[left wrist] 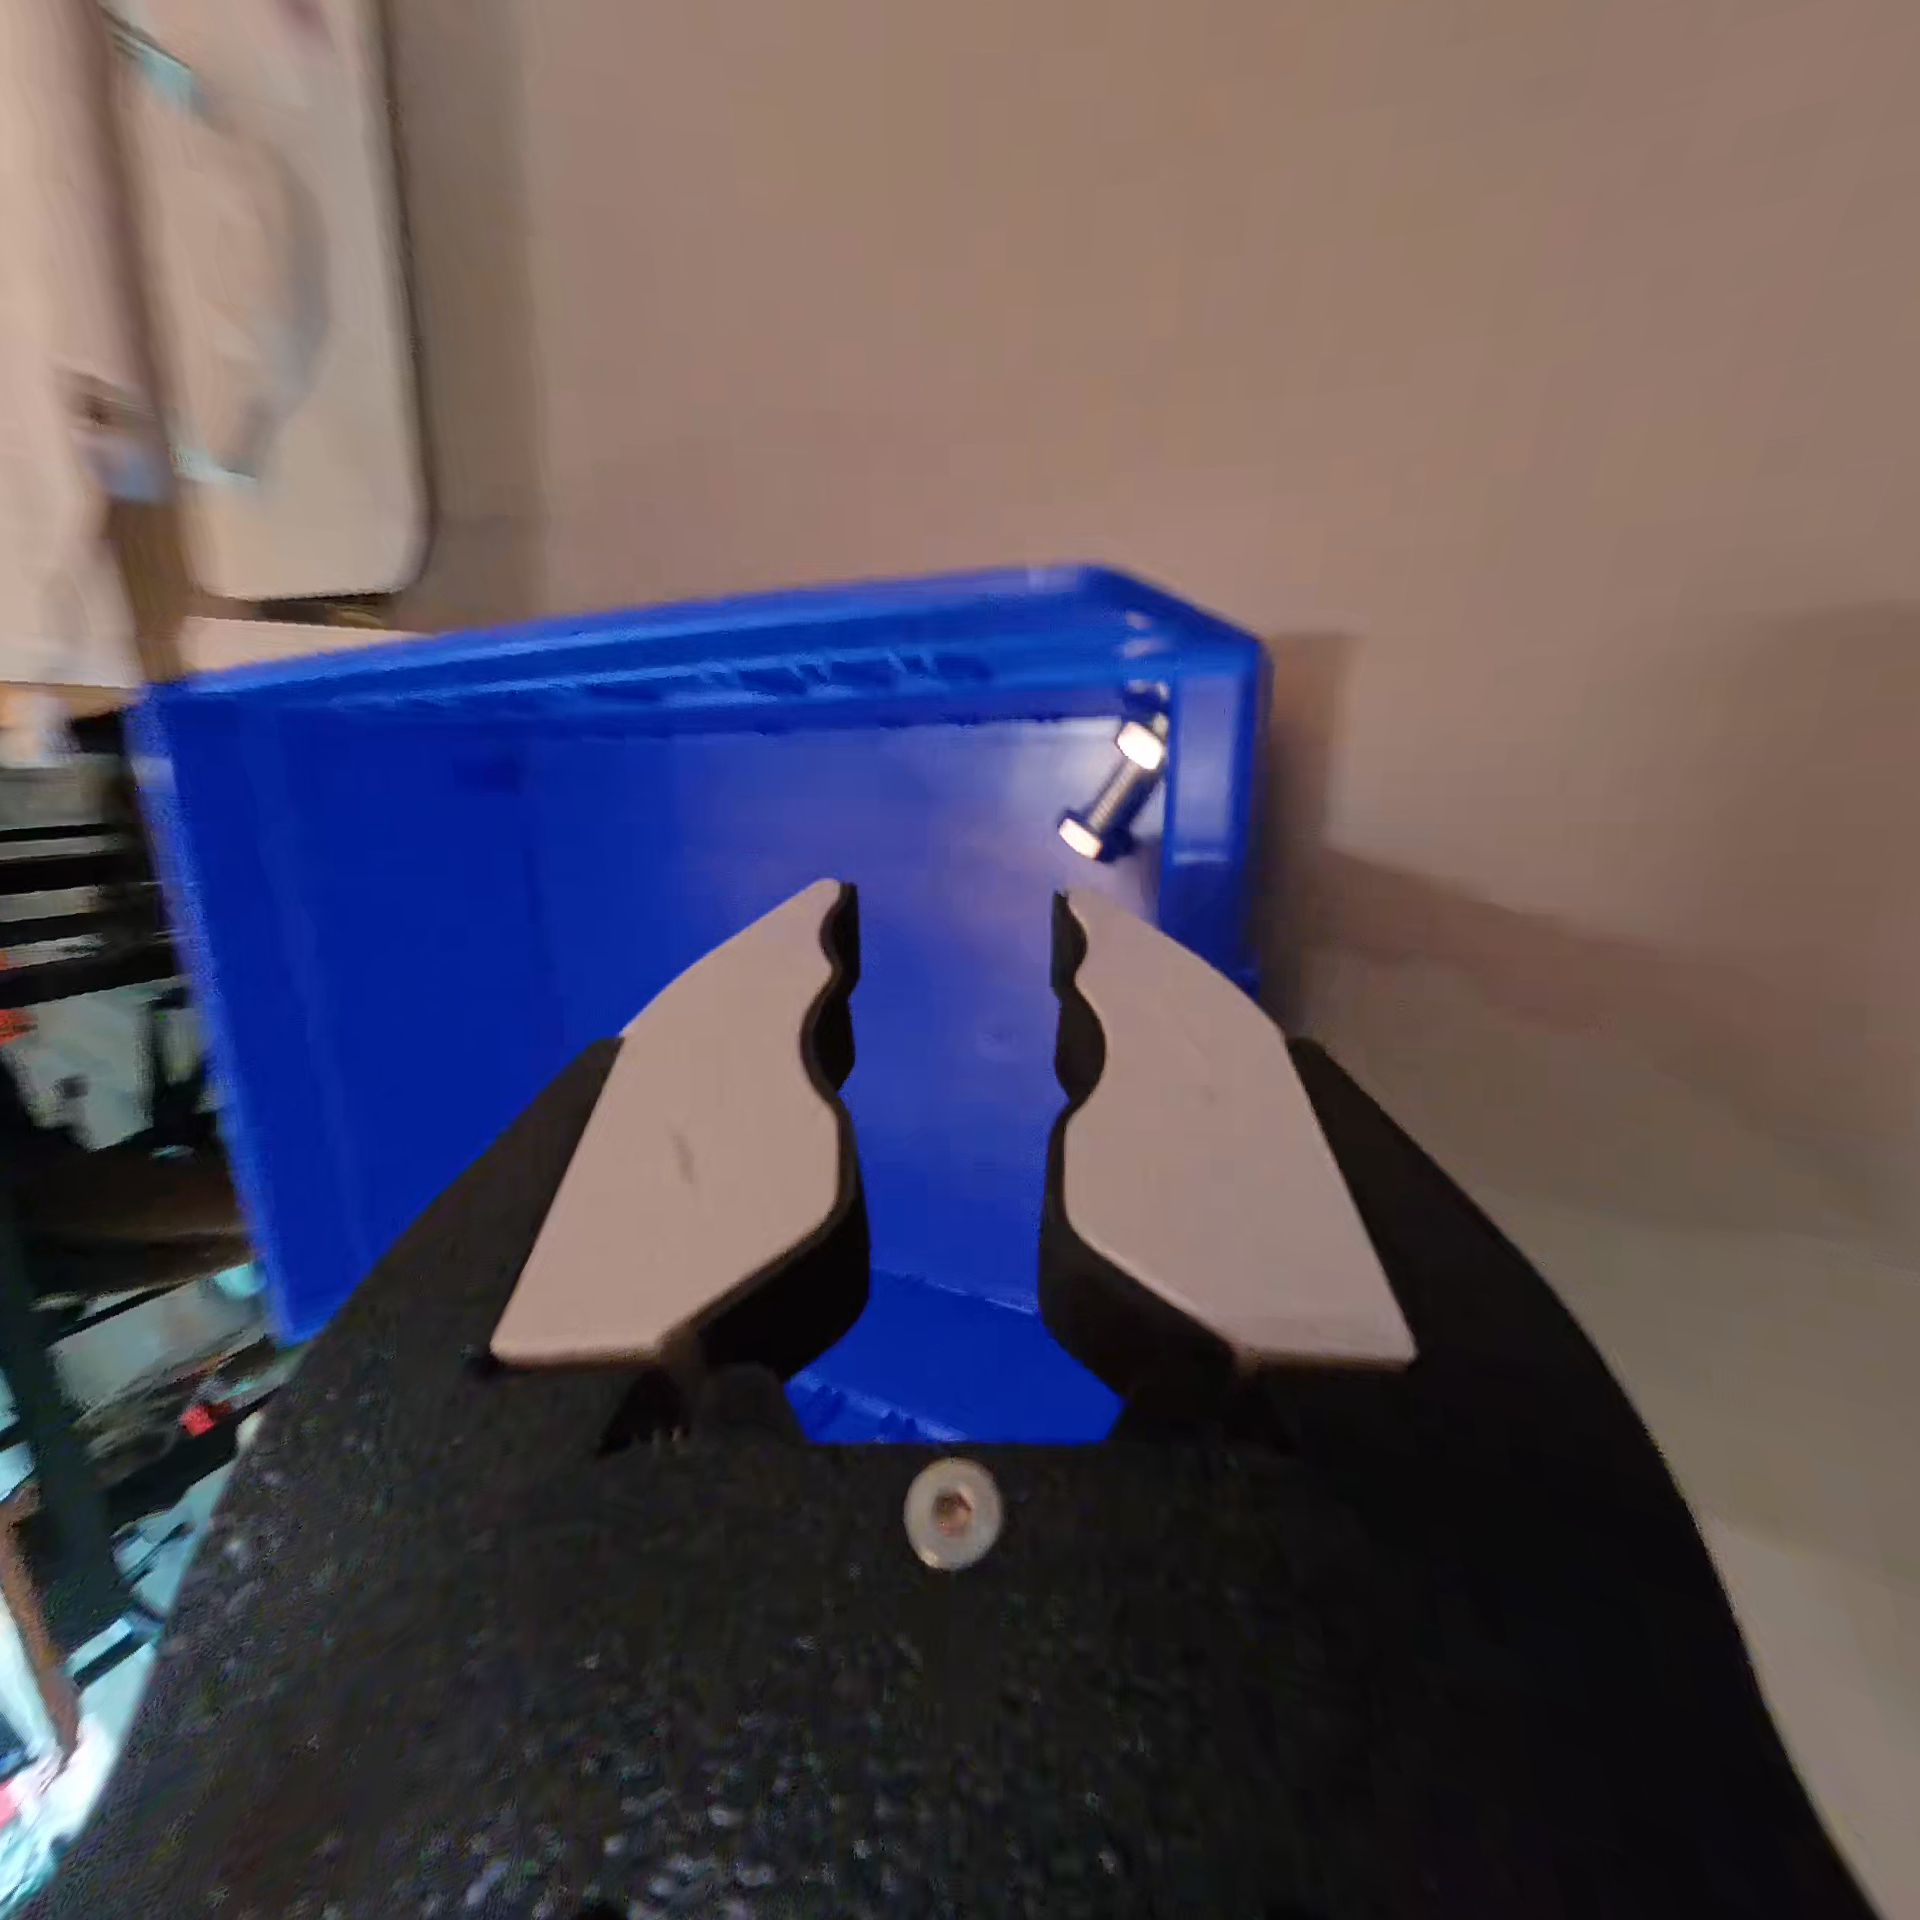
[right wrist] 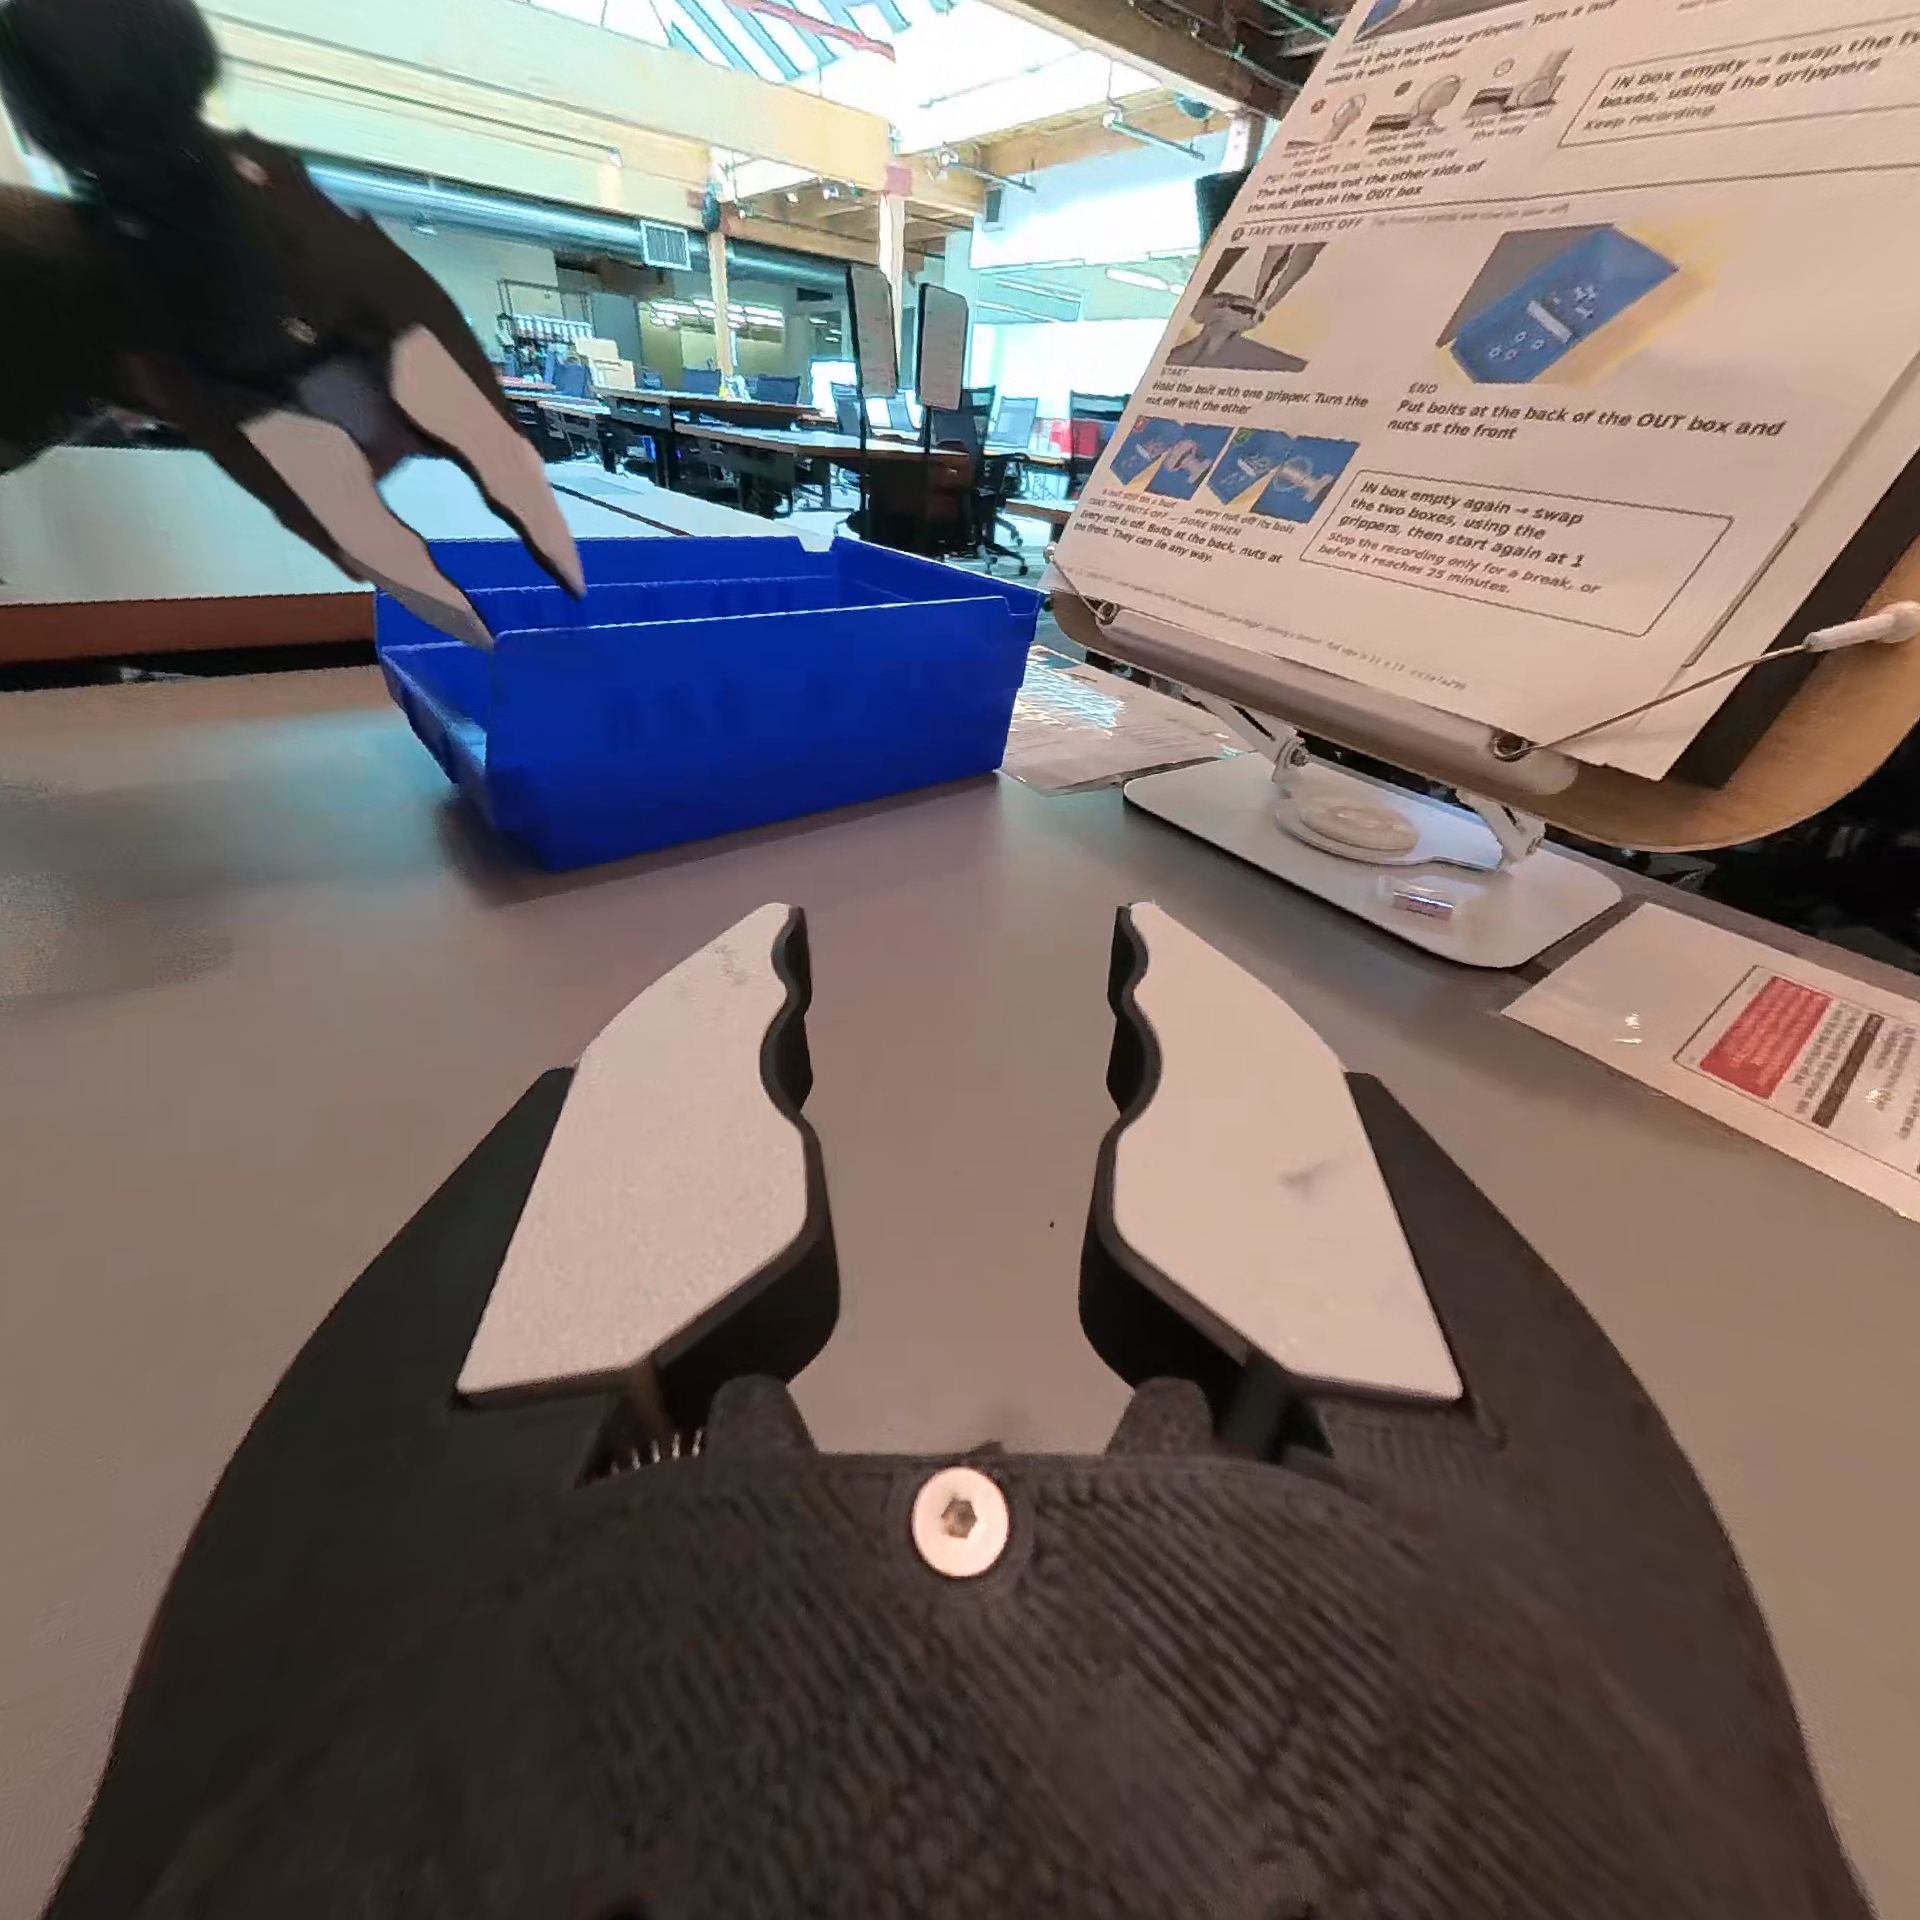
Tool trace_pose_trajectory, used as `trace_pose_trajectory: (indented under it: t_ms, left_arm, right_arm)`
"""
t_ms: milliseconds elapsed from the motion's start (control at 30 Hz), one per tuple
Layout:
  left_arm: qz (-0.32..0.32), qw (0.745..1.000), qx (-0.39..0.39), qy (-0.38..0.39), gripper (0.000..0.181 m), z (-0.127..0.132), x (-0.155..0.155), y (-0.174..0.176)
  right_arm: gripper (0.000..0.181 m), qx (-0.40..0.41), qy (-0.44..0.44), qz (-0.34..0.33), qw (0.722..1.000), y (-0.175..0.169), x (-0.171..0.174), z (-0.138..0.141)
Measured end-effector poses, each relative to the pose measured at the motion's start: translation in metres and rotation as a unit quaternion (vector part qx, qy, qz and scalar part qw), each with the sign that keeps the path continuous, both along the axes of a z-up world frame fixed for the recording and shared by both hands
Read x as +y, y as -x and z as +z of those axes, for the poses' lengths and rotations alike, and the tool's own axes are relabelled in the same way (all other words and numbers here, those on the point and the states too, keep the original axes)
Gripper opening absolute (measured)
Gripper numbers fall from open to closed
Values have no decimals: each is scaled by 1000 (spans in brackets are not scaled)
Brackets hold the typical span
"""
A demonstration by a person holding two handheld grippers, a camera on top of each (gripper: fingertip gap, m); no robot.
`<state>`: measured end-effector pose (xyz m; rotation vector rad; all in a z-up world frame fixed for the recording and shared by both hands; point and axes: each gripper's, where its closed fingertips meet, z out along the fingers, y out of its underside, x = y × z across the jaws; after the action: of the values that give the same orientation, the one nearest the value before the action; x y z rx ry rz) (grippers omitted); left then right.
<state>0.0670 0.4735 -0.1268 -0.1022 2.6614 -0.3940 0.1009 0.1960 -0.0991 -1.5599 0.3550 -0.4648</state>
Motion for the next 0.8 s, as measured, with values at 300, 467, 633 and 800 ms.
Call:
trace_pose_trajectory:
  t_ms: [300,467,633,800]
  left_arm:
    - [-38,987,155,5,31,-60,-12,-7]
    - [-40,978,202,13,7,-68,-16,2]
    - [-10,983,181,-1,0,-68,-5,-4]
    - [98,987,125,-31,0,-69,30,-29]
  right_arm:
    - [58,12,-3,12,1000,0,-1,-1]
    - [58,35,-32,10,999,-5,-8,3]
    - [58,39,-35,7,999,-7,-9,3]
    - [58,40,-32,4,999,-7,-9,3]
